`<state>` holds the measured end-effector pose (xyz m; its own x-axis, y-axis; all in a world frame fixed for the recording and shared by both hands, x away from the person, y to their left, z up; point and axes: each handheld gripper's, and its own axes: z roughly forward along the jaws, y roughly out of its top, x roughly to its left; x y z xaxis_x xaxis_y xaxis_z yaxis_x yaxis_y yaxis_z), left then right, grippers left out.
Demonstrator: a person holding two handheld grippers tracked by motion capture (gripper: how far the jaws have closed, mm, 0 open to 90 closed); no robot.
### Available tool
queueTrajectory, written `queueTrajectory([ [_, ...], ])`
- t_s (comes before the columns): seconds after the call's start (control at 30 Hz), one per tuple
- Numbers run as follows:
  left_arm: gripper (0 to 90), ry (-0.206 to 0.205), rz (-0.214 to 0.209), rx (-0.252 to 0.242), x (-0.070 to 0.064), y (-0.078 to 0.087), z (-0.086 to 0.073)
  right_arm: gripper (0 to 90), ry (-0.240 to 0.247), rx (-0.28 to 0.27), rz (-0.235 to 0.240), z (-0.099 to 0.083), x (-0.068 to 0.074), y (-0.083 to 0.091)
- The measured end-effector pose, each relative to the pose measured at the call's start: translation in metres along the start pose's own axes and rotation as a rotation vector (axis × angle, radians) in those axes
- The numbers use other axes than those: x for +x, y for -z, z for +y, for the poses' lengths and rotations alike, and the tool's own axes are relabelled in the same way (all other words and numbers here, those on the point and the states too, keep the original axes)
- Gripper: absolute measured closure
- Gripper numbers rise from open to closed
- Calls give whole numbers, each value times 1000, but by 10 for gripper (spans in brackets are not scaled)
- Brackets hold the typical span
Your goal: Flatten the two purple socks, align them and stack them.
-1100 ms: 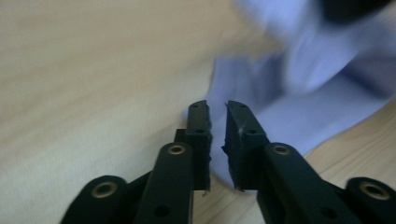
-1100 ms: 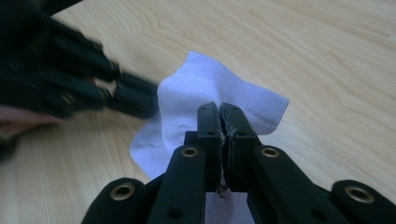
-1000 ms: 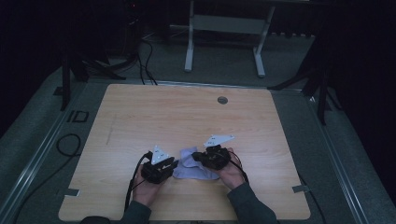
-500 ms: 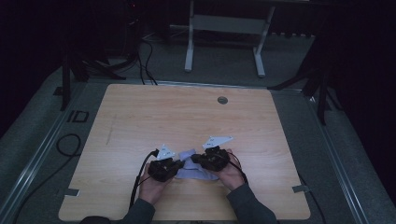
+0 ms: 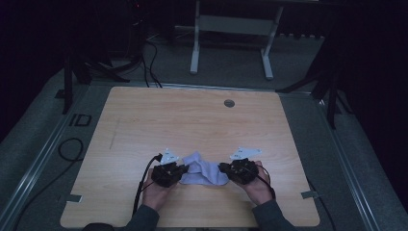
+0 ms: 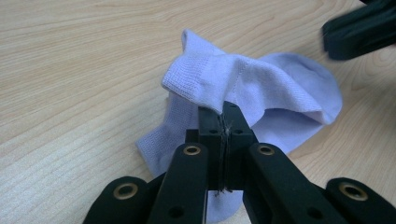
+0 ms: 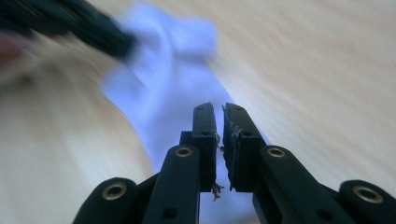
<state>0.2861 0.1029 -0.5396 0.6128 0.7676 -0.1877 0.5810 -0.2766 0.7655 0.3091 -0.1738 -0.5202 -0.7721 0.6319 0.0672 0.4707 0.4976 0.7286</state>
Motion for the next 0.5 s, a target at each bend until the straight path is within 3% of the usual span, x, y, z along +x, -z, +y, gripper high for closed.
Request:
queueTrajectory([
  [0.1, 890, 3, -5, 4, 1, 0, -1, 846, -11, 57, -41, -11, -6, -10],
  [0.13, 890, 8, -7, 3, 2, 0, -1, 861, -41, 101, -58, -18, -10, -18],
  [0.23, 890, 24, -19, 6, 4, 2, -2, 870, -79, 100, -55, -22, -10, -21],
  [0.5, 888, 64, -51, 42, 17, 12, -6, 877, -89, 86, -79, -23, -6, -23],
])
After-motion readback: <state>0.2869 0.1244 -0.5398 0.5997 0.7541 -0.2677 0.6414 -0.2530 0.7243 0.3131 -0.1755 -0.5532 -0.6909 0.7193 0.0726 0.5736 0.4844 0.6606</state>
